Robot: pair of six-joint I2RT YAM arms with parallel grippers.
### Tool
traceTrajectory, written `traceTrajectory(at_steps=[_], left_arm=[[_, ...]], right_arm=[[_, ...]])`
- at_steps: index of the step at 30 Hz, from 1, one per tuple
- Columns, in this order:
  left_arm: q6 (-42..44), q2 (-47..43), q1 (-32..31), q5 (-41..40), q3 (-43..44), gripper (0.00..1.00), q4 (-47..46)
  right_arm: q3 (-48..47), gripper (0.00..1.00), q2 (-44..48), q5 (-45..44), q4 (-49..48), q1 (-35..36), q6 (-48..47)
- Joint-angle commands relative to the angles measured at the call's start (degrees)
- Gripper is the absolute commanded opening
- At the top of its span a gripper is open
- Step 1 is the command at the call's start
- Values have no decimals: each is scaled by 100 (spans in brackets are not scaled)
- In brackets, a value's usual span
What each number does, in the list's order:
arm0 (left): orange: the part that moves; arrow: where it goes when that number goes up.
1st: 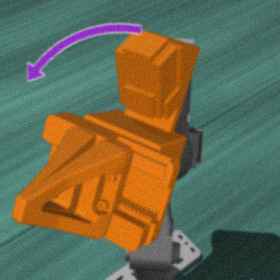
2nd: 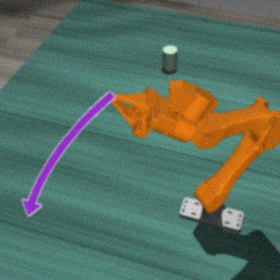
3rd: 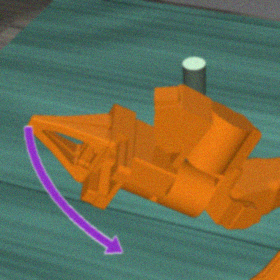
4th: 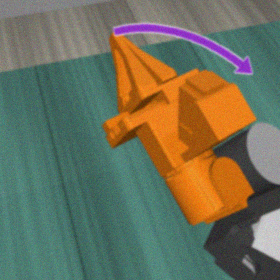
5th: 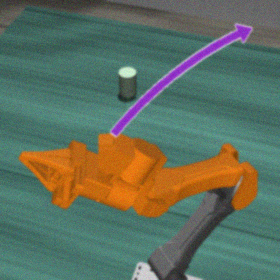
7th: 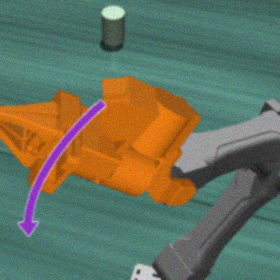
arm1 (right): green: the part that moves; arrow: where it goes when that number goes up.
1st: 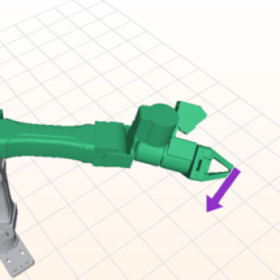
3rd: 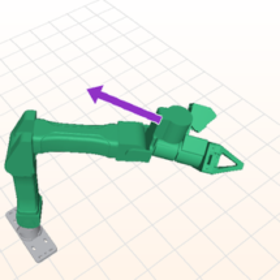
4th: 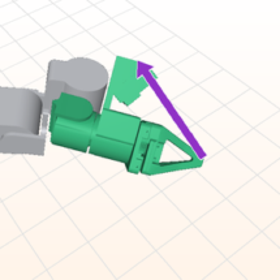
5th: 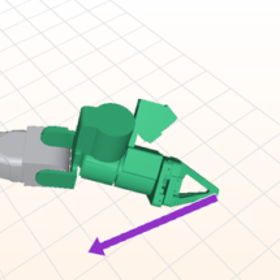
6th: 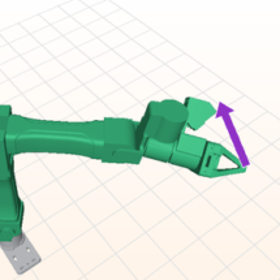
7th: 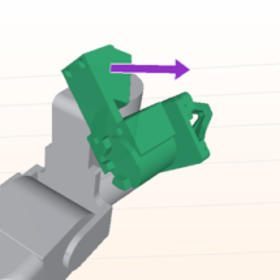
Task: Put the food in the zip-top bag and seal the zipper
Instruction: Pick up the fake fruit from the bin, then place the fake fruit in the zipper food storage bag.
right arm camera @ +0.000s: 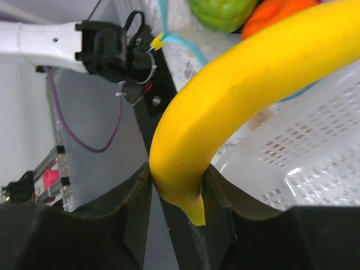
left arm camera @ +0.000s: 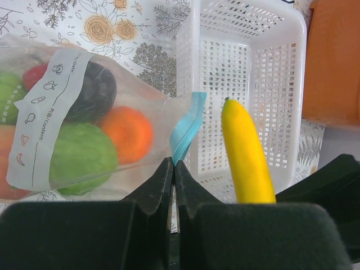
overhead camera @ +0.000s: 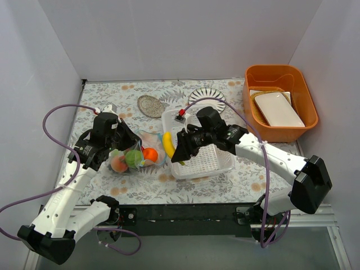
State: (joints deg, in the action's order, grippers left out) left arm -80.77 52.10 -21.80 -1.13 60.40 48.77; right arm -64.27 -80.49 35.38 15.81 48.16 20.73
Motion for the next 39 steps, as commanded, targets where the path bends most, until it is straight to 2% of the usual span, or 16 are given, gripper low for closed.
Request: traceTrajectory(at_steps=[1,10,17,26,32,39], left_arm=[[44,-15,9,51,86,1,-140],[26,29,9,104,60,1,-210],[44,-15,9,269,42,0,-158],[18,-129,9,420,-81,0,-123],[26,-138,9,481,-151,0,-122],[114,-42,9,578,-160,0,-105]], right_arm=[[108,23,139,1094,-377,114,-131],[363,23,113,1946,-1124,202,229],[293,23,-484,2043,-1862,211,616],[-322,16,-1548,1789,-2328,211,888],[-910,15,-2048,1806,-2320,211,898],[-1763,15,-2577,1605,-1591,202,494]])
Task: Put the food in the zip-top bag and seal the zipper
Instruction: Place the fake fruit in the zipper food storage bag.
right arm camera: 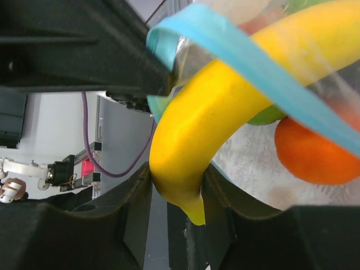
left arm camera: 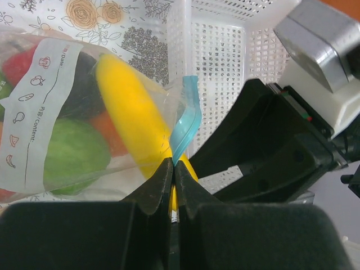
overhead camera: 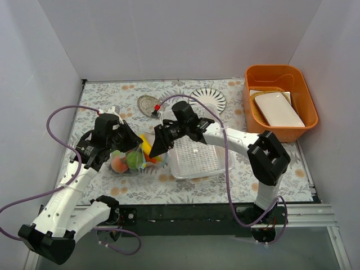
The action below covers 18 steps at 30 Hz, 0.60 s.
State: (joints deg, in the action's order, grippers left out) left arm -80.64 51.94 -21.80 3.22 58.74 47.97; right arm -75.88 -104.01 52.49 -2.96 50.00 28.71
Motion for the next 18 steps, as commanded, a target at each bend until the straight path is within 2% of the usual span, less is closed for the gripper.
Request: traceTrajectory(at_steps=[1,8,18], left_arm=[[101,-44,9,143,-3,0,-15],[119,-62,9,205,6,0,20],[40,-62,9,249,14,0,-138]], right_arm=[[-691,15,-269,-160,505,19,-357],[-1140,16,-585,-695,964,19,-586],[-789,19,-524,-2250,490,414,-366]])
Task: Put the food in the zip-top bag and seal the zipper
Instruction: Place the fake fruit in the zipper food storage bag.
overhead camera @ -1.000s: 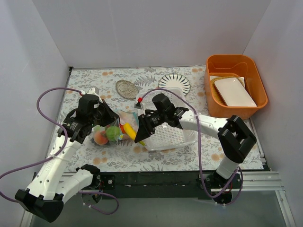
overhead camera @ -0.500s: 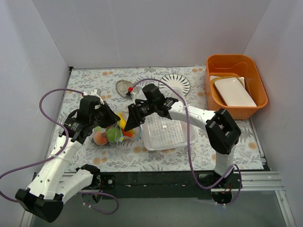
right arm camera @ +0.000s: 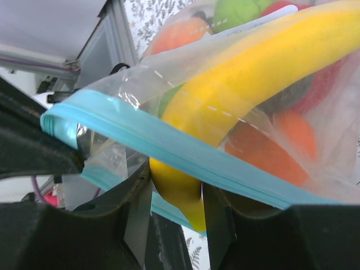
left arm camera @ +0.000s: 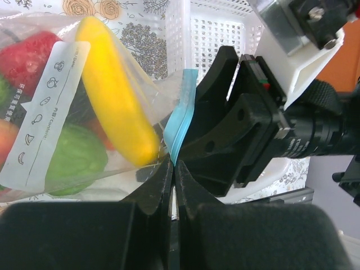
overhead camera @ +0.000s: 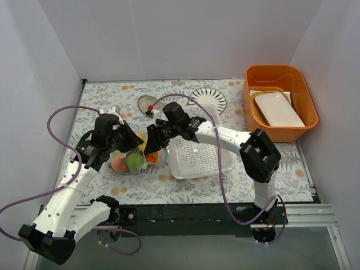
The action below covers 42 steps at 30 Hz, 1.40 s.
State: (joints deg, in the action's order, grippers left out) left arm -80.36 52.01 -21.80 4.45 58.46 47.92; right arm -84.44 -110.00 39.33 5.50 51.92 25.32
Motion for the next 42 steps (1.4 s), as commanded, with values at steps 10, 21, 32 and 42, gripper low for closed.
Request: traceTrajectory(at_steps=[10,21,32,42], left_arm=[[-24,-59,9,21,96,0,-169],[-68,-112,9,-278,184,0,-90],[-59,-77,9,-313,236,0,-73],[-59,-191,9,-383,280,0,42]], right_arm=[[235,31,-13,-1270,-831,459,263],[604,70,364,-1032,-558,468,8],[1017,82,1331,-1727,-163,459,-168],[1605,76,1893,-2868,206,363,-72]])
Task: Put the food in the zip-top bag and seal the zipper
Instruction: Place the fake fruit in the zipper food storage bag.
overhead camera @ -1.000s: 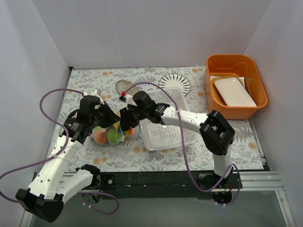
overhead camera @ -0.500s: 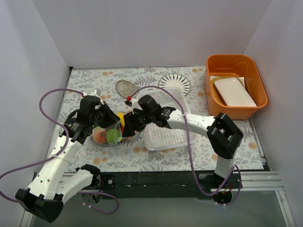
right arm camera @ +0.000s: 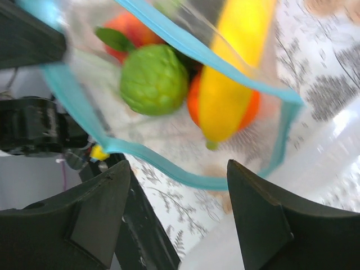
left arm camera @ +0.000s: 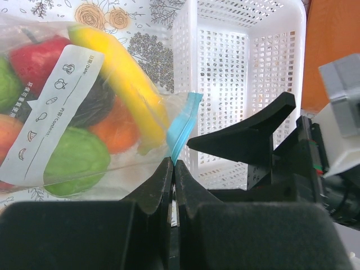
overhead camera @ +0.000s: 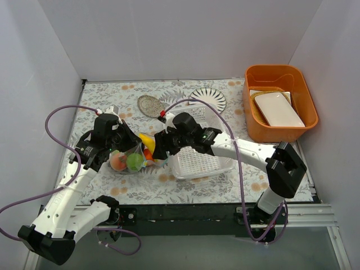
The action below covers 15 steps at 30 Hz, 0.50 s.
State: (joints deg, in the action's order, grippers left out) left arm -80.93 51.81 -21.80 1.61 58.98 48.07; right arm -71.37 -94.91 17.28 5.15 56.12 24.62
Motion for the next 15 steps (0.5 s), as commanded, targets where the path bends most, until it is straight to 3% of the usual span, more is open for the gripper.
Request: traceTrajectory(at_steps=[1,8,15], left_arm=[[-11,-171,9,-90,228,0,27],[-11,-215,9,-90,272,0,79],[-20,-251,9,-284,289,0,106]], right_arm=[[369,71,438,-795,241,-57,68],[256,34,316,-1253,689,-233,166],[194,29,123,-779,628,-242,61]])
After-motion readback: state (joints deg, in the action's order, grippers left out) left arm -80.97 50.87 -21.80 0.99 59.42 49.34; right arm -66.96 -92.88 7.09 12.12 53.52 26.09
